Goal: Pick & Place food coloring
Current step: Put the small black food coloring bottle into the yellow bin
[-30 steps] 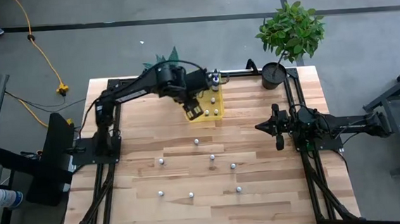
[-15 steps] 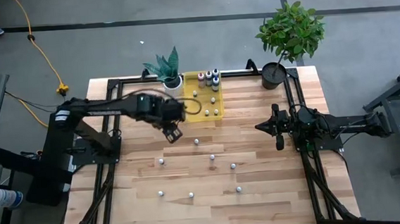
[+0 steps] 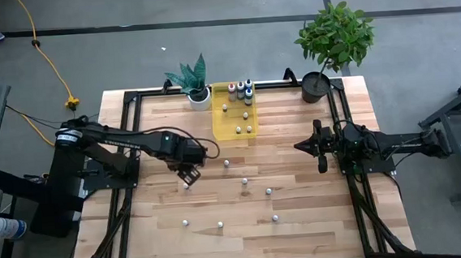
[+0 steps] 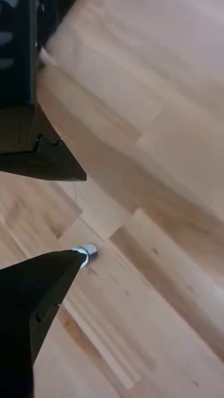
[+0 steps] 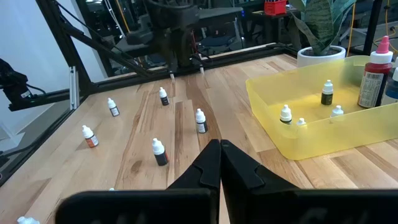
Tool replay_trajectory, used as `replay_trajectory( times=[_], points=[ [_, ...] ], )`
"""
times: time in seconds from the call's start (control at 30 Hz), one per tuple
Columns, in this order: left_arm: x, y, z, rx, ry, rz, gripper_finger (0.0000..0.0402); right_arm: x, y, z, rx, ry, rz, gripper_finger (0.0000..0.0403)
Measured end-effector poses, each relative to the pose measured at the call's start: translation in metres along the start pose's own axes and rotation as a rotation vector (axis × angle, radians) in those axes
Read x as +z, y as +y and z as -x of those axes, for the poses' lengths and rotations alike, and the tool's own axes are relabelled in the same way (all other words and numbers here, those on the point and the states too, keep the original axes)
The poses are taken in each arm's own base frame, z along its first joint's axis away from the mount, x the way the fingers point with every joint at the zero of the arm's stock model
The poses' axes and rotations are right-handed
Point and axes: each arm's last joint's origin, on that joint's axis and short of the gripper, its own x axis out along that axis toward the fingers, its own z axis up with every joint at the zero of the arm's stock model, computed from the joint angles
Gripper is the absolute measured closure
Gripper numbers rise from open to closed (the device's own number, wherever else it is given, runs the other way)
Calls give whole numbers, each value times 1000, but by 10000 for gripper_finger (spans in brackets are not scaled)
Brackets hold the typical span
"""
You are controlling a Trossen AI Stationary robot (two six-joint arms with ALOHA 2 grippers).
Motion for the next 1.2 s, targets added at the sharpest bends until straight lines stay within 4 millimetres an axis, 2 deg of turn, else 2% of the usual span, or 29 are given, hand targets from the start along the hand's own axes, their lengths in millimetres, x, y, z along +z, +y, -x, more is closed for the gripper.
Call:
replay_trajectory(
  times=[0.57,1.2],
  points=[
    [-37,-25,-24,-94,38,-56,220,0,0,0,0,0,0,402],
    [-34,-34,-52,-108,58,-44,220,0,0,0,0,0,0,402]
  ],
)
